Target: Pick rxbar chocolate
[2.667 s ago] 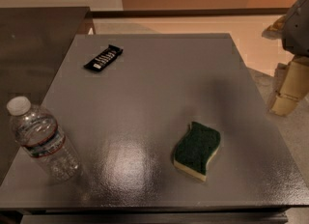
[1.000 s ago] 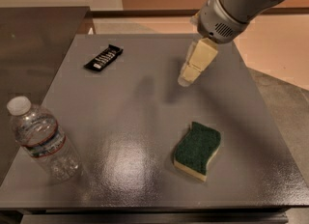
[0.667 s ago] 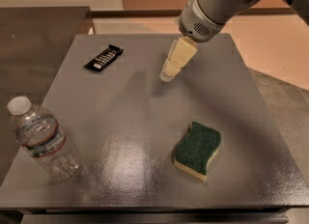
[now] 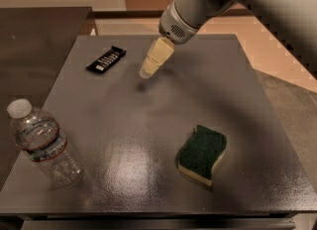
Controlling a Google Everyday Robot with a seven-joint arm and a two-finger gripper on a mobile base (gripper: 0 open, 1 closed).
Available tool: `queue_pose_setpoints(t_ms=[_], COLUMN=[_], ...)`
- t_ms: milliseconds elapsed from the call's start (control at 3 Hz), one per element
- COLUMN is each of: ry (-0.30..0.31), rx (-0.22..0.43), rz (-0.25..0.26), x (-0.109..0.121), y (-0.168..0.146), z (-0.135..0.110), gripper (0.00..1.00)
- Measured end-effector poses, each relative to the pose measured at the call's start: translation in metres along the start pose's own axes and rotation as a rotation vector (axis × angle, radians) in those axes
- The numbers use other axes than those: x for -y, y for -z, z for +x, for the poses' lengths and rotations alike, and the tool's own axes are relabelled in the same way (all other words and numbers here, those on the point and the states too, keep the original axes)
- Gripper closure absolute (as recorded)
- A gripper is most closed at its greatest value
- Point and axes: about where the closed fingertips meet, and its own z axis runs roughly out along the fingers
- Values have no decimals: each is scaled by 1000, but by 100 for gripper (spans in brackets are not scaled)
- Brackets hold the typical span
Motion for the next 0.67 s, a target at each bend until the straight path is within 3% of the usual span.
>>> queue_pose_setpoints(t_ms=[667], ry=[-29], rx=[72], rz=[-24], x=[15], y=[-56], z=[-29], gripper=[0])
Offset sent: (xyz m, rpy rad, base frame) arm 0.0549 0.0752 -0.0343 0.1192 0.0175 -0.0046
